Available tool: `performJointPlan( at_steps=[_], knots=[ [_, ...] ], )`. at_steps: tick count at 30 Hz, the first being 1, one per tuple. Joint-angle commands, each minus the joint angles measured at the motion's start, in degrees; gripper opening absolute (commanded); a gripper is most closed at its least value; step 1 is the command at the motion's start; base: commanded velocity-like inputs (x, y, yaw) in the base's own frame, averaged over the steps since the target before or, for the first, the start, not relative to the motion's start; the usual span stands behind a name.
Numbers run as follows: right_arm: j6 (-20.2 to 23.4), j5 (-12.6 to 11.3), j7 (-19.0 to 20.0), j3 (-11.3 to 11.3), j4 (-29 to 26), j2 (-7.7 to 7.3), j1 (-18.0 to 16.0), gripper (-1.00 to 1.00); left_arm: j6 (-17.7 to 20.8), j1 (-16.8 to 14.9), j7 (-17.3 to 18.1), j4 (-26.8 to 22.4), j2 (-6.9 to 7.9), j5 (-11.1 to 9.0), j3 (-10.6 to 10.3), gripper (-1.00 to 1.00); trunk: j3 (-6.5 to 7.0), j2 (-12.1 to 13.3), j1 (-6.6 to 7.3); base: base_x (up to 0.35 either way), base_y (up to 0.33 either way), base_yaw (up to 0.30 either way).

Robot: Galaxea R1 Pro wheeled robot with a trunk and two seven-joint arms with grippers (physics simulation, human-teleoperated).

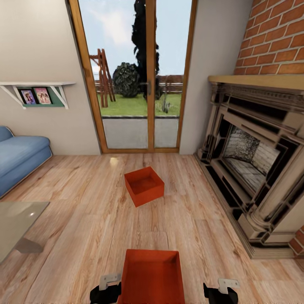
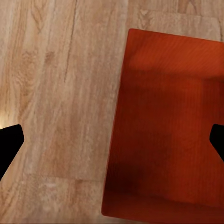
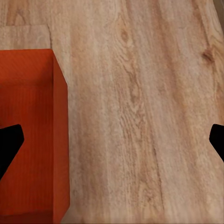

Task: Move the two storage containers from the living room to the garage. In the garage, place one container on the floor and stack the other container on top of it (either order is fine).

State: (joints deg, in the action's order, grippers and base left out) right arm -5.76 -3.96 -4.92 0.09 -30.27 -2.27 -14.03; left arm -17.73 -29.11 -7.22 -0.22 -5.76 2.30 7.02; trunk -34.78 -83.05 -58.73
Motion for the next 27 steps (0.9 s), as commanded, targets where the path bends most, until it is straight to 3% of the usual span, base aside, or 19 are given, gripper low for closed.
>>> performJointPlan(
  at_steps=[1,15,21,27],
  knots=[
    [-0.22,-0.43,-0.09,0.07,0.03,-0.01,-0.03,1.0,-0.2,-0.03,-0.14,0.08,-0.06,0.25,0.37,1.0,-0.15,-0.03,0.0,0.0,0.0,0.0],
    [-0.22,-0.53,-0.09,0.0,0.03,-0.01,-0.03,1.0,-0.2,-0.07,-0.23,-0.26,-0.22,0.13,0.21,1.0,-1.45,-0.03,0.0,0.0,0.0,0.0],
    [-0.22,-0.53,-0.09,0.0,0.03,-0.01,-0.03,1.0,-0.04,-0.07,-0.29,-4.93,-0.08,0.2,0.19,1.0,-2.0,-0.03,0.0,0.0,0.0,0.0],
    [-0.22,-0.53,-0.09,0.0,0.03,-0.01,-0.03,1.0,5.36,-0.06,-0.26,-9.75,-0.56,0.09,0.23,1.0,-2.56,-0.03,0.0,0.0,0.0,0.0]
  ],
)
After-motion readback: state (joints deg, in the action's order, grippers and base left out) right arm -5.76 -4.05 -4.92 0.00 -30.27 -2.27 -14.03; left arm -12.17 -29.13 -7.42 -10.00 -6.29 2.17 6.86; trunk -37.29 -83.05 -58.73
